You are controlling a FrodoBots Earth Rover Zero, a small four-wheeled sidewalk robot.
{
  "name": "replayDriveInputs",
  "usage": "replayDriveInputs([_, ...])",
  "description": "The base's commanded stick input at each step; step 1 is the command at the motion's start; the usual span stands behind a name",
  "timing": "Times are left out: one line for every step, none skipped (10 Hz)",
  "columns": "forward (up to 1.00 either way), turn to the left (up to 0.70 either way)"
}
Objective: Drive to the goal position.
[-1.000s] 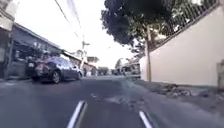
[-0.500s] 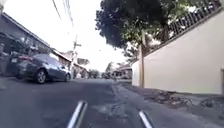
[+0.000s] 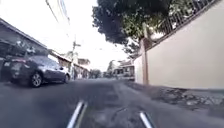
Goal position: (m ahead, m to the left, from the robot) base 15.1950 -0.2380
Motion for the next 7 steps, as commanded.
replayDriveInputs([0.85, 0.0])
replayDriveInputs([0.85, 0.0])
replayDriveInputs([0.85, 0.0])
replayDriveInputs([0.85, 0.0])
replayDriveInputs([0.85, 0.0])
replayDriveInputs([0.85, 0.0])
replayDriveInputs([0.85, 0.0])
